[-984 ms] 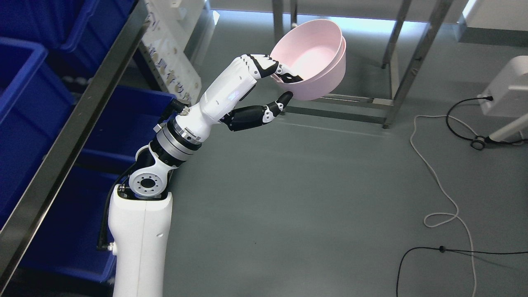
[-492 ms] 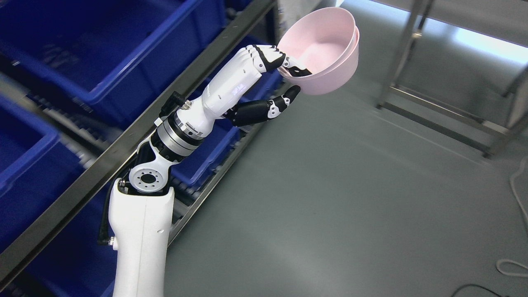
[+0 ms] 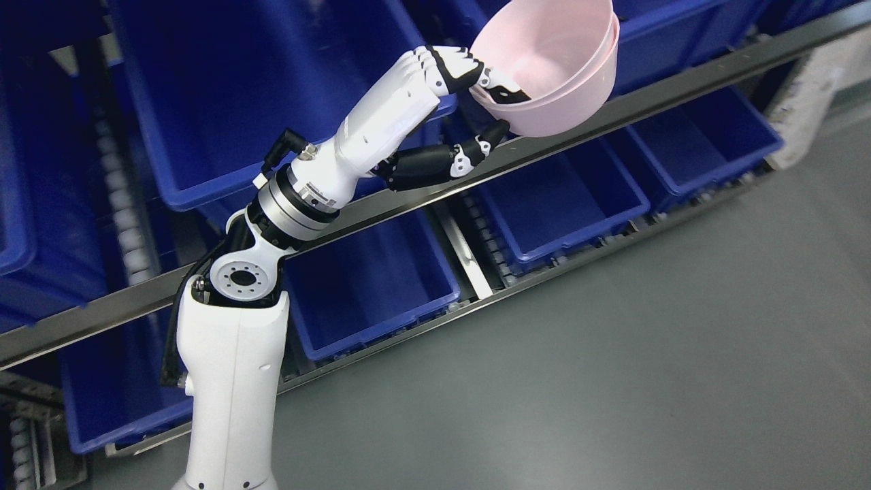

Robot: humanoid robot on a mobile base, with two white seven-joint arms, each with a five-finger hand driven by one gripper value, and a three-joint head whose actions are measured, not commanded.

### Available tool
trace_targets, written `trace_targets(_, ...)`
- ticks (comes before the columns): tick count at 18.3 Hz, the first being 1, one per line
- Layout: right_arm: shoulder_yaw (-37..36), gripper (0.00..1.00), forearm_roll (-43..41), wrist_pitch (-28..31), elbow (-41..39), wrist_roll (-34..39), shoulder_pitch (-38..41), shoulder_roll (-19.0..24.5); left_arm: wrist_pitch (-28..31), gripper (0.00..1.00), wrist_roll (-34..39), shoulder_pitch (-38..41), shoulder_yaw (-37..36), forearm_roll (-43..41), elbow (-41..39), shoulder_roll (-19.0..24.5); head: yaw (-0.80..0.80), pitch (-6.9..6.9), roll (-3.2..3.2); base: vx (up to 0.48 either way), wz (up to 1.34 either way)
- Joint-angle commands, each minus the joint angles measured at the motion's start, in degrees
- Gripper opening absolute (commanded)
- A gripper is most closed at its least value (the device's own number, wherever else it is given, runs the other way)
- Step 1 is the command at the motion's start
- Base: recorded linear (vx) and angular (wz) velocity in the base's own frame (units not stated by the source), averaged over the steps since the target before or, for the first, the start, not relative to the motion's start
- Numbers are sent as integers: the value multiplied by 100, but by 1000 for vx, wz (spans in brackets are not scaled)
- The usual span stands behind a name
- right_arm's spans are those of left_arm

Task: Stack pink IKEA bowls on left shelf middle
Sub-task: 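Lift the stacked bowls and carry them toward the blue bins shelf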

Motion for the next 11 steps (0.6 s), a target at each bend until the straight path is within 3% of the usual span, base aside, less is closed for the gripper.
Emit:
trace_targets(1, -26, 100, -9, 4, -100, 1, 0, -100, 449, 2, -2, -577, -90, 33, -48, 99, 0, 0, 0, 28, 1011)
trace_targets(5, -26, 100, -9, 4, -100, 1, 0, -100, 968, 2, -81, -744, -99, -20, 127, 99, 0, 0, 0, 91, 698)
trace_targets(9, -26, 100, -9, 4, -100, 1, 0, -100, 1530, 3, -571, -1147, -117, -493, 846, 99, 0, -2, 0, 135, 469)
trace_targets(11, -26, 100, -9, 4, -100, 1, 0, -100, 2328, 3, -758, -1297, -221, -573, 1041, 99, 0, -2, 0, 93, 260)
